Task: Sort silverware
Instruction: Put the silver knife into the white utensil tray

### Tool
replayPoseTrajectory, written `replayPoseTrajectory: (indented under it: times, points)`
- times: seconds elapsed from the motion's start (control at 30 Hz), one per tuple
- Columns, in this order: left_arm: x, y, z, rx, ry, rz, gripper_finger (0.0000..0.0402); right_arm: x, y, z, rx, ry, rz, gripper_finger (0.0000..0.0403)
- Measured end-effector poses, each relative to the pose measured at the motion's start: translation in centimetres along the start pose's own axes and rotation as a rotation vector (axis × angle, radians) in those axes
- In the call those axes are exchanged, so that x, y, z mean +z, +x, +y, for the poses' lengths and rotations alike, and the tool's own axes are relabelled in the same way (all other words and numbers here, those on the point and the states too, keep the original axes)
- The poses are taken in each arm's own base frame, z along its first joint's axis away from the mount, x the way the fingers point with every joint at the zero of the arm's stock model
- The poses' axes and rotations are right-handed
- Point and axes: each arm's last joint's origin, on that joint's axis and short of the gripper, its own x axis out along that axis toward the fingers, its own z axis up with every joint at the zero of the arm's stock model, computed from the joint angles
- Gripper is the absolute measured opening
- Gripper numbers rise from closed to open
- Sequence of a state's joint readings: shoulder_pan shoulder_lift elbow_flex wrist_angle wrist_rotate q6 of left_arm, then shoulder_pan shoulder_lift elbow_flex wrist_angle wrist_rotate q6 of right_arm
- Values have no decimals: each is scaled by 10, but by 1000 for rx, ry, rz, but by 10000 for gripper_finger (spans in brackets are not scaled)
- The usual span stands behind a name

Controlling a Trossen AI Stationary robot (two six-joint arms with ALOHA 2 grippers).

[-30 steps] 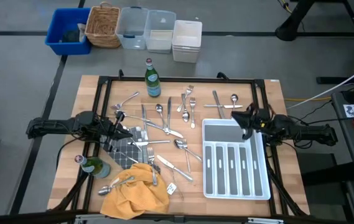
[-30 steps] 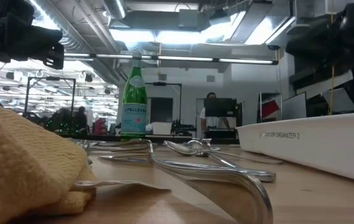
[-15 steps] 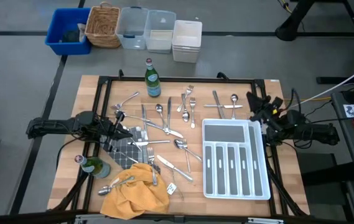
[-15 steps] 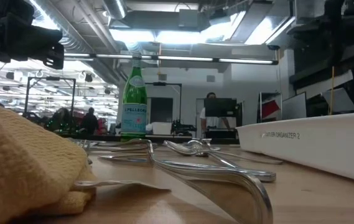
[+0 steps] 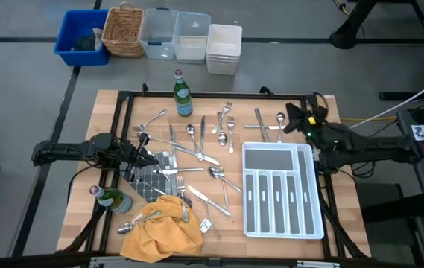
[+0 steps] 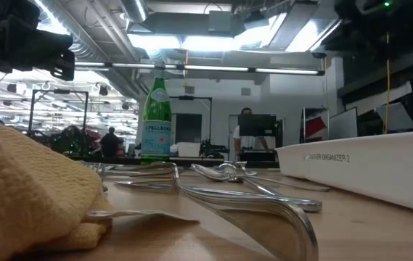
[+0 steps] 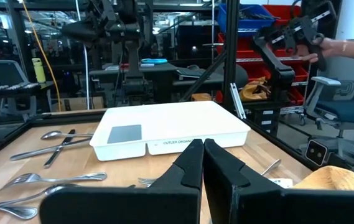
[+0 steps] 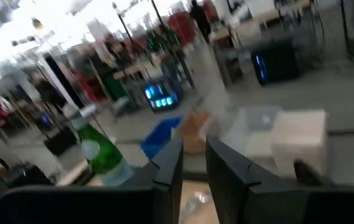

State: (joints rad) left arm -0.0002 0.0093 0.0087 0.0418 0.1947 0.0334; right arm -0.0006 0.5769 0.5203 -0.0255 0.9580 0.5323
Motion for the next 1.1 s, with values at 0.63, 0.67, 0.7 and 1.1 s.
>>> replayPoseTrajectory:
  times: [0.63, 0.67, 0.7, 1.1]
  points:
    - [7, 0, 0, -9, -273, -70, 0, -15, 103, 4, -242, -52, 549, 72]
    - [7, 0, 0, -9, -285, -70, 0, -16, 109, 3, -244, -60, 537, 72]
    - [7, 0, 0, -9, -297, -70, 0, -17, 116, 1, -253, -56, 526, 72]
    - [6, 0, 0, -8, -310, -63, 0, -55, 172, -37, -214, 64, 791, 72]
